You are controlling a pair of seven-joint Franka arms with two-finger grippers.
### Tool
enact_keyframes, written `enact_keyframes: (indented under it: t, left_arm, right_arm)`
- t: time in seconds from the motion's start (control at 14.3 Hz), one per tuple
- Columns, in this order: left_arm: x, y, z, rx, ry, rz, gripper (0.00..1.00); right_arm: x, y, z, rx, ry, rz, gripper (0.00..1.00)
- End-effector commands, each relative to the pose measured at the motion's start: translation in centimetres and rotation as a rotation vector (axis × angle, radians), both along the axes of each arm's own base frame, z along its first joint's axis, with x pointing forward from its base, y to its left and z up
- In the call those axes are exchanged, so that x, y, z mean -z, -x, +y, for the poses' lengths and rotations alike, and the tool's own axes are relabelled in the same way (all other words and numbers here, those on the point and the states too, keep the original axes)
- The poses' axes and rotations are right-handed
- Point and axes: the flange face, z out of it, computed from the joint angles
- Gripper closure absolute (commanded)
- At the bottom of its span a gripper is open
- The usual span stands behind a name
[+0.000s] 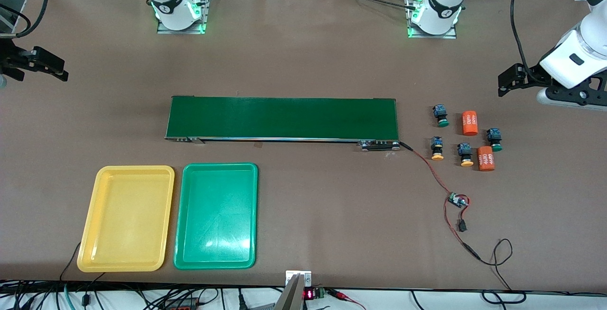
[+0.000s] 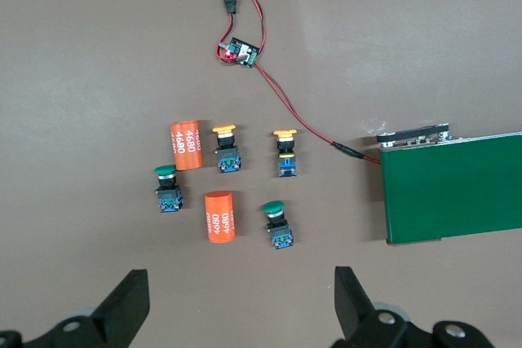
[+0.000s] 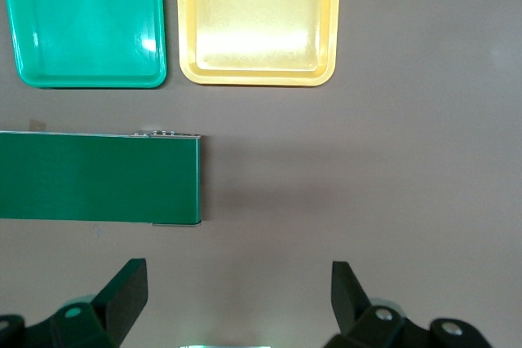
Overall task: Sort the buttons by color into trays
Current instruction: 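Move the left gripper toward the orange cylinder cell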
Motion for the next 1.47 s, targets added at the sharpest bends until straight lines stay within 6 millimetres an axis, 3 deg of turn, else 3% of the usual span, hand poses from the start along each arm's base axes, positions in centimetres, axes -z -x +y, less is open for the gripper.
enact_keyframes:
  t: [0.0,0.42,0.7,0.84,0.98,1.19,1.4]
  left_arm:
    - [-0.7,0.0,-0.2,0.001,0.018,0.005,0.00]
    - [-0.6,-0.1,0.1,-0.007,0.018,0.006,0.00]
    - [2.3,-1.2,1.0,-0.026,0.016,0.064,0.00]
    - [4.4,-1.8,1.6,-0.035,0.010,0.112,0.00]
    - [6.2,-2.4,3.7,-0.061,0.003,0.142,0.00]
    - [10.6,-4.8,5.5,-0.055,-0.070,0.137,0.00]
    - [15.7,-7.1,7.3,-0.061,-0.079,0.118,0.00]
  right_arm:
    - [-0.4,0.8,0.0,0.015,-0.010,-0.014,0.00]
    - [-0.4,0.7,-0.8,0.030,-0.012,-0.019,0.00]
    - [-0.4,0.8,-0.5,0.024,-0.010,-0.017,0.00]
    - [-0.5,0.8,-0.7,0.027,-0.012,-0.022,0.00]
    - [-0.4,0.7,-0.8,0.028,-0.012,-0.022,0.00]
    - [-0.4,0.6,-0.4,0.022,-0.012,-0.027,0.00]
    - [-0.1,0.4,-1.5,0.043,-0.016,-0.028,0.00]
